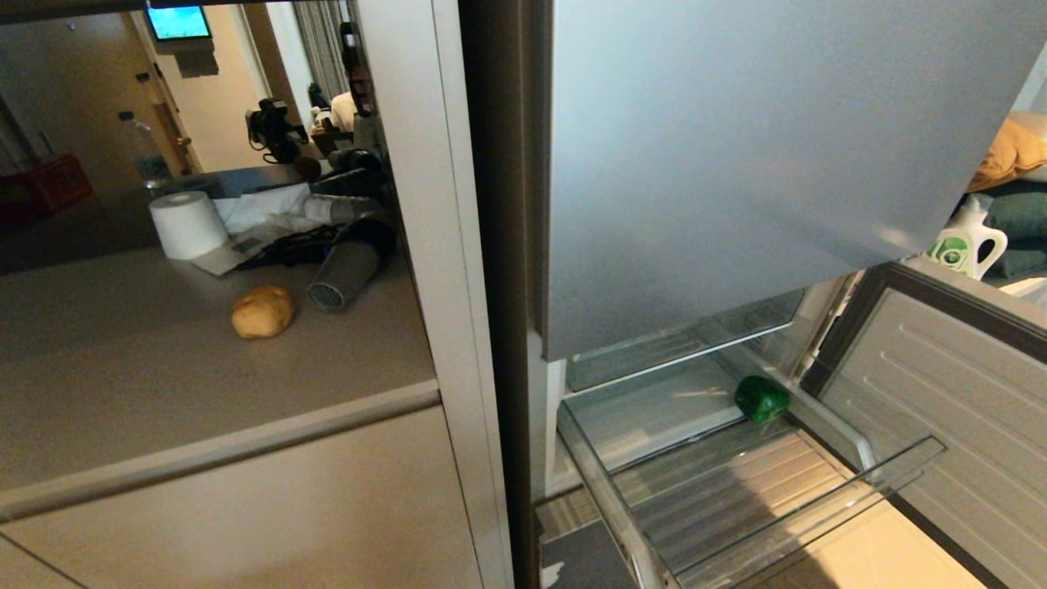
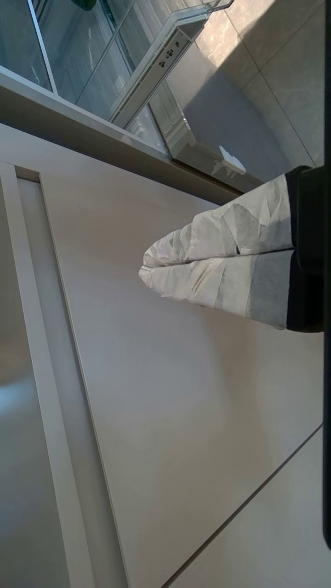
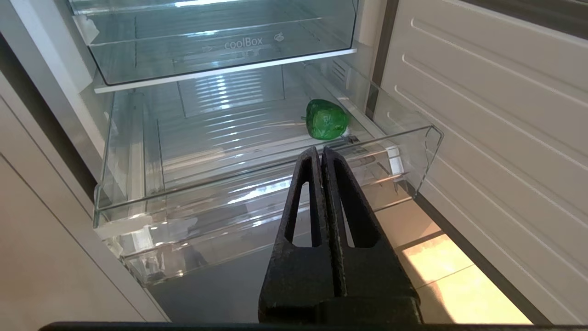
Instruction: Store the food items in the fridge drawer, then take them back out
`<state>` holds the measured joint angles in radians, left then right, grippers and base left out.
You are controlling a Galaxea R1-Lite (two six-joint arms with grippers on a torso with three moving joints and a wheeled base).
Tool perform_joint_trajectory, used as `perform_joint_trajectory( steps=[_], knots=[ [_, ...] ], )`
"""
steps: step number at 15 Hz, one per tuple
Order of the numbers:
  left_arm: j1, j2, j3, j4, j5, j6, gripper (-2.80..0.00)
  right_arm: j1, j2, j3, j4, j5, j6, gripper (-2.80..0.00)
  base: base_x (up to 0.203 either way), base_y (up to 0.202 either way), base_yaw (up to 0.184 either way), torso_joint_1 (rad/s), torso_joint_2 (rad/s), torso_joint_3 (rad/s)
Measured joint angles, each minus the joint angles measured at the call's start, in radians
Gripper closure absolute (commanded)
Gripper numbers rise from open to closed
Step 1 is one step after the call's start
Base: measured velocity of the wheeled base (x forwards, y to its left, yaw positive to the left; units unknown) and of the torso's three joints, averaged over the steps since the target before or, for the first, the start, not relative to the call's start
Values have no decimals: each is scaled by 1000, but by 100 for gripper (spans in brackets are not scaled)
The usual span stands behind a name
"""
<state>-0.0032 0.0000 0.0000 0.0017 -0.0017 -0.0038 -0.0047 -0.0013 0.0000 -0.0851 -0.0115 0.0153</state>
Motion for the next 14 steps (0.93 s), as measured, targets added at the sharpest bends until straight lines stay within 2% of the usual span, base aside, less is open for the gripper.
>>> perform_joint_trajectory(
  steps=[6, 12, 14],
  knots=[
    [0, 0, 0, 0, 0, -1, 0, 0, 0, 0, 0, 0, 0, 0, 8, 0, 0, -1, 0, 0],
    [0, 0, 0, 0, 0, -2, 0, 0, 0, 0, 0, 0, 0, 0, 176, 0, -1, 4, 3, -2],
    [0, 0, 0, 0, 0, -2, 0, 0, 0, 0, 0, 0, 0, 0, 28, 0, -1, 5, 6, -5]
  ],
)
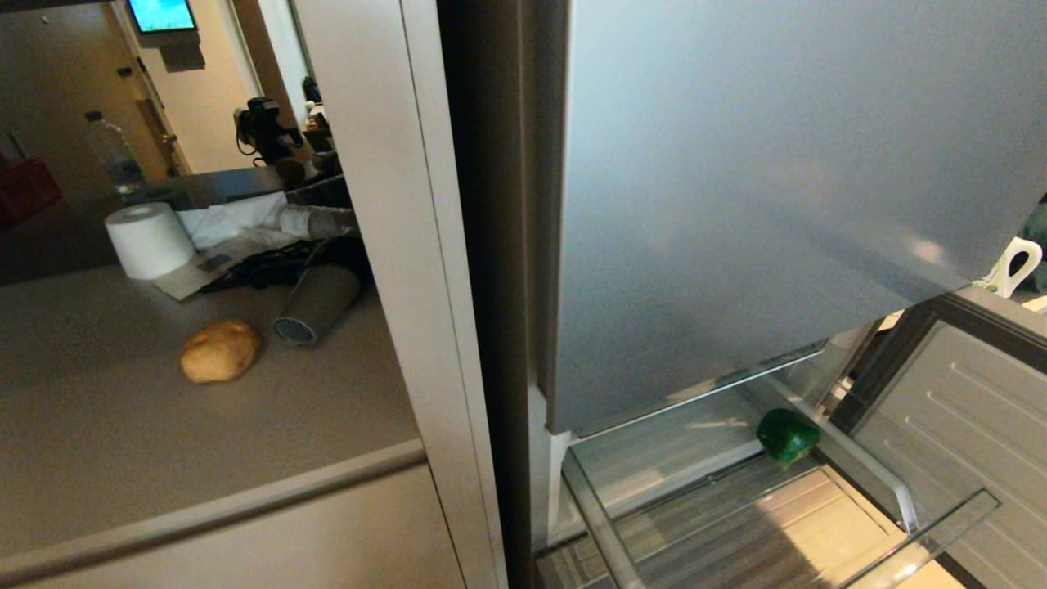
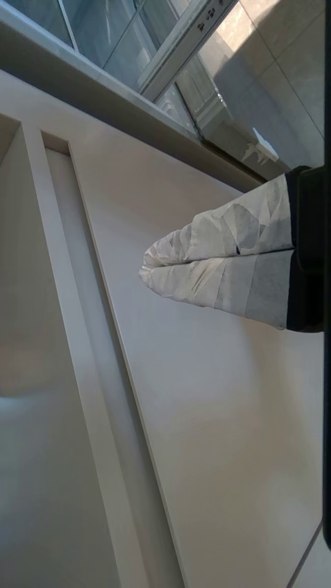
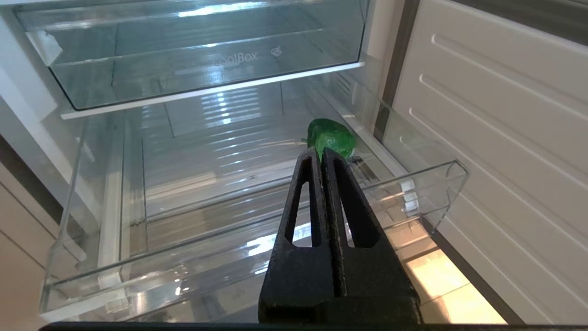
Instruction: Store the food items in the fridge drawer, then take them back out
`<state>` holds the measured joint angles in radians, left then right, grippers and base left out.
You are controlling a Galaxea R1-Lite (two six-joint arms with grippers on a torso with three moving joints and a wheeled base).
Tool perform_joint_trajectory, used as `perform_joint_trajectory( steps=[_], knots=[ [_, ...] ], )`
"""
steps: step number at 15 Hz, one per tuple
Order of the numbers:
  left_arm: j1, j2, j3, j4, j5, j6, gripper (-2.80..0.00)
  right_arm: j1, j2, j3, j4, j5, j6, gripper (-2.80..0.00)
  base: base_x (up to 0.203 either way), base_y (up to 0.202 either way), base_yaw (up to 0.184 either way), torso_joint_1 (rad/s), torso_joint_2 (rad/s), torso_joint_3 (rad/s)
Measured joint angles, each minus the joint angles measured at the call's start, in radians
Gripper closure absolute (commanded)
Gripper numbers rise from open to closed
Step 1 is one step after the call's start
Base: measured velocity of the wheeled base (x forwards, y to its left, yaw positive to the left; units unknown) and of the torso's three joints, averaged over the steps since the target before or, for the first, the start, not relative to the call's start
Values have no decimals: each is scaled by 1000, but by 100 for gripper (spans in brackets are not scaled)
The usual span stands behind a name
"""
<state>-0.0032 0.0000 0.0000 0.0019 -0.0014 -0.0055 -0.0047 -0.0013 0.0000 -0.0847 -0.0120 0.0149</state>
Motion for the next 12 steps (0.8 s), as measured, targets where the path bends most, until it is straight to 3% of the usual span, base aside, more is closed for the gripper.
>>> perform_joint_trajectory(
  steps=[8, 12],
  knots=[
    [0, 0, 0, 0, 1, 0, 0, -1, 6, -32, 41, -16, 7, 0, 0, 0, 0, 0, 0, 0],
    [0, 0, 0, 0, 1, 0, 0, -2, 206, -295, 197, -36, 187, 0, 0, 0, 0, 0, 0, 0]
  ],
)
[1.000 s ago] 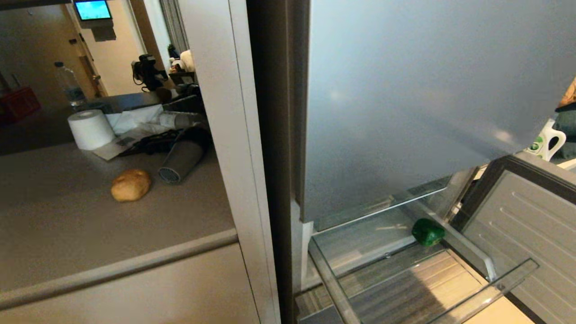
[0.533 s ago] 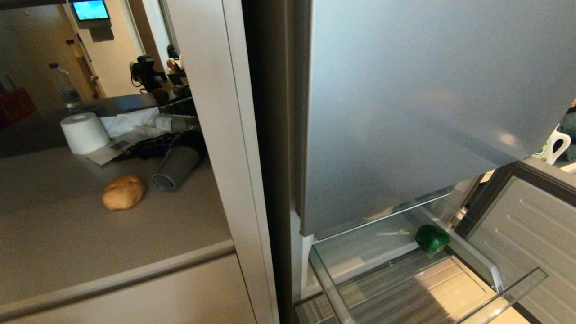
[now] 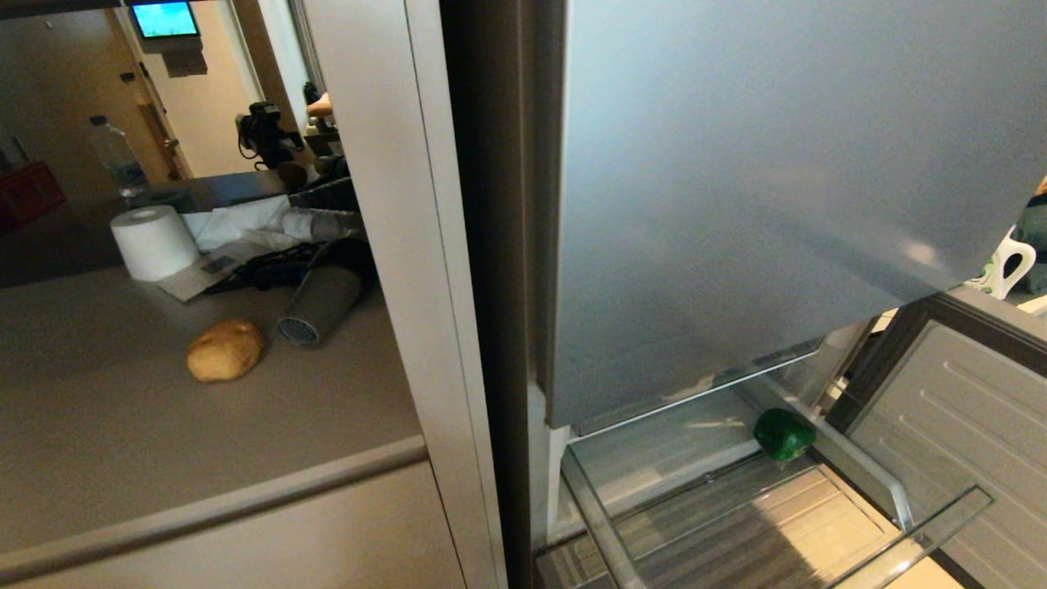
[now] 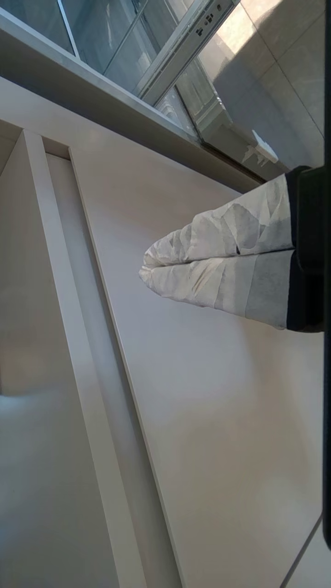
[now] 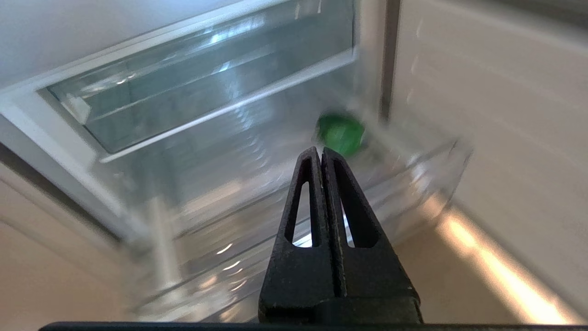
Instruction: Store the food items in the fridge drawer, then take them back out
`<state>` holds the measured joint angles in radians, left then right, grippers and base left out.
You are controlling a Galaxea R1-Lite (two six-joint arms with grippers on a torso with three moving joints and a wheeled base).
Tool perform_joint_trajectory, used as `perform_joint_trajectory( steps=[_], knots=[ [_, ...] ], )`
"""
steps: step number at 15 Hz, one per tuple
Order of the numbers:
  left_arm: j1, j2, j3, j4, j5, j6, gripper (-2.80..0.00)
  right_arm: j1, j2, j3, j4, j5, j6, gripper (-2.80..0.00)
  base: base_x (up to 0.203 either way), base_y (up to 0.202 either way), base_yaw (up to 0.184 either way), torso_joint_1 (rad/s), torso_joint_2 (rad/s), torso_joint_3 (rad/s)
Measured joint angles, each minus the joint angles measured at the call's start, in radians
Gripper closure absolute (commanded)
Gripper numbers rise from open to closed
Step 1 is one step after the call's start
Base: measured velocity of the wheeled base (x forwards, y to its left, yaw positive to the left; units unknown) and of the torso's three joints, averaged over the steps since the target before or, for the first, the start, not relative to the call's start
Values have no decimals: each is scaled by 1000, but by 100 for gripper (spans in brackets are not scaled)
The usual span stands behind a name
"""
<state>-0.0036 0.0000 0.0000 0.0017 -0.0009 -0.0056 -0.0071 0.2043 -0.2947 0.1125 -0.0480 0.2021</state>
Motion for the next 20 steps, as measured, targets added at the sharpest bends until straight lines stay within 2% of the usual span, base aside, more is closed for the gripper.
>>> perform_joint_trajectory(
  steps=[3, 5, 9, 13, 15, 20],
  knots=[
    [1, 0, 0, 0, 0, 0, 0, -1, 294, -130, 69, -14, 99, 0, 0, 0, 0, 0, 0, 0],
    [1, 0, 0, 0, 0, 0, 0, -15, 492, -165, 46, -26, 136, 0, 0, 0, 0, 0, 0, 0],
    [0, 0, 0, 0, 0, 0, 0, -154, 877, -150, -207, -23, 159, 0, 0, 0, 0, 0, 0, 0],
    [0, 0, 0, 0, 0, 0, 0, -274, 1220, -136, -490, 28, 168, 0, 0, 0, 0, 0, 0, 0],
    [0, 0, 0, 0, 0, 0, 0, -296, 1328, -150, -560, 47, 147, 0, 0, 0, 0, 0, 0, 0],
    [0, 0, 0, 0, 0, 0, 0, -301, 1475, -178, -582, 57, -69, 0, 0, 0, 0, 0, 0, 0]
  ],
)
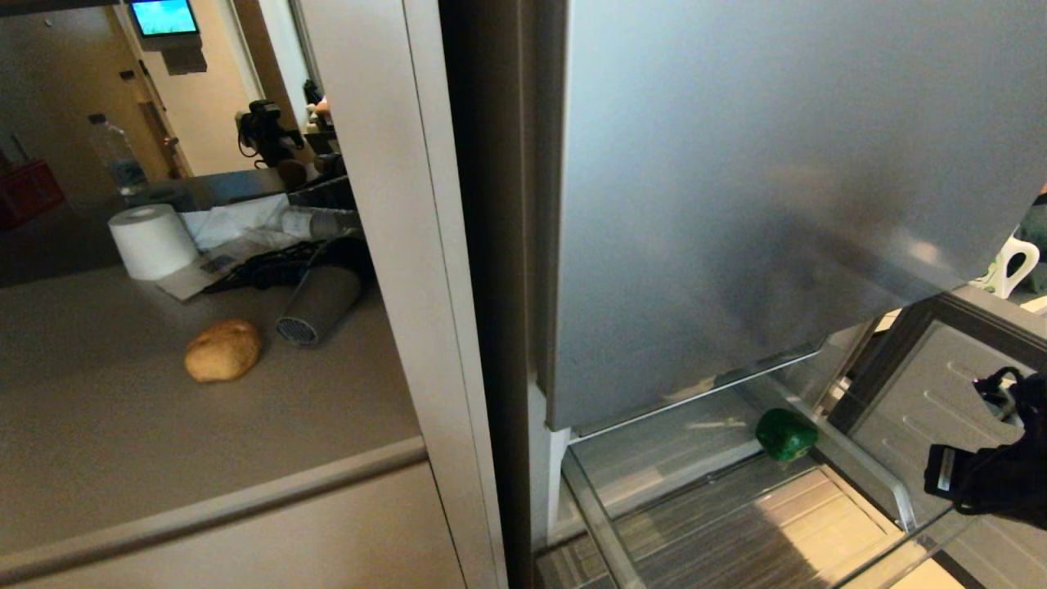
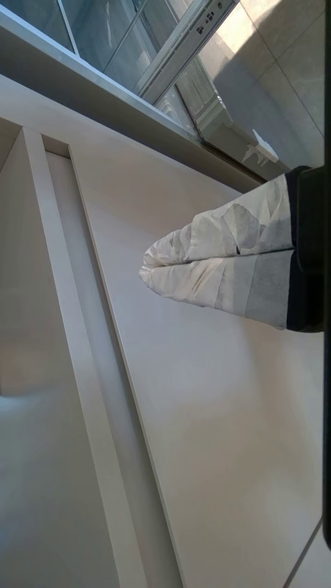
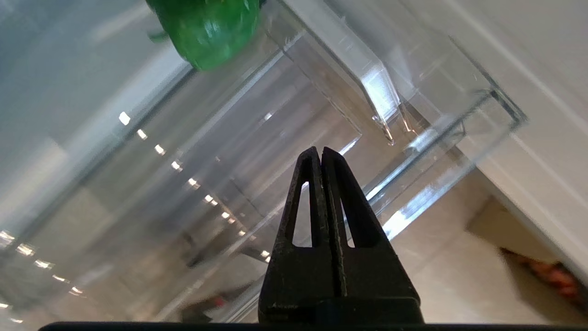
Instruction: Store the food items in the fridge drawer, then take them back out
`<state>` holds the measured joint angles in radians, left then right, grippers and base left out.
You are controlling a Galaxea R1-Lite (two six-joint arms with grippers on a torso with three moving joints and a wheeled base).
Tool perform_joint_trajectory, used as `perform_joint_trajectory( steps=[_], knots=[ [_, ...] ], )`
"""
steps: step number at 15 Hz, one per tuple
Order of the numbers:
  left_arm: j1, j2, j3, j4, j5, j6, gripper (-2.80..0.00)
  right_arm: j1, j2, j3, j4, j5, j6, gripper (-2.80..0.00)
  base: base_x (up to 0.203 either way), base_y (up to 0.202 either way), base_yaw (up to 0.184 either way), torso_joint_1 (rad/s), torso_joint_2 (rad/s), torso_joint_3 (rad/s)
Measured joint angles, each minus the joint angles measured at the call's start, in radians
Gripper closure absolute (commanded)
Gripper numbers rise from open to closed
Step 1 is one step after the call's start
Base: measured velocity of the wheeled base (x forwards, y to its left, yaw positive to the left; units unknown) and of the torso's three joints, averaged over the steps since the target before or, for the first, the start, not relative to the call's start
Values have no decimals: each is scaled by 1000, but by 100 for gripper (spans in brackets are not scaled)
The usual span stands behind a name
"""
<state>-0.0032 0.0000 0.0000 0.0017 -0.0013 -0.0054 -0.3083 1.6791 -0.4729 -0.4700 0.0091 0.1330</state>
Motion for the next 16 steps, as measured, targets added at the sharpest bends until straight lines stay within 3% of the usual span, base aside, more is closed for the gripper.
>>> perform_joint_trajectory(
  steps=[7, 8, 11, 16],
  knots=[
    [0, 0, 0, 0, 0, 0, 0, 4, 157, -83, -41, 5, -233, 0, 0, 0, 0, 0, 0, 0],
    [0, 0, 0, 0, 0, 0, 0, 8, 177, -97, -45, 6, -242, -280, 0, 0, 0, 0, 0, 0],
    [0, 0, 0, 0, 0, 0, 0, 22, 238, -152, -82, 12, -247, -280, 0, 0, 0, 0, 0, 0],
    [0, 0, 0, 0, 0, 0, 0, 41, 320, -222, -99, 96, -260, -280, 0, 0, 0, 0, 0, 0]
  ],
)
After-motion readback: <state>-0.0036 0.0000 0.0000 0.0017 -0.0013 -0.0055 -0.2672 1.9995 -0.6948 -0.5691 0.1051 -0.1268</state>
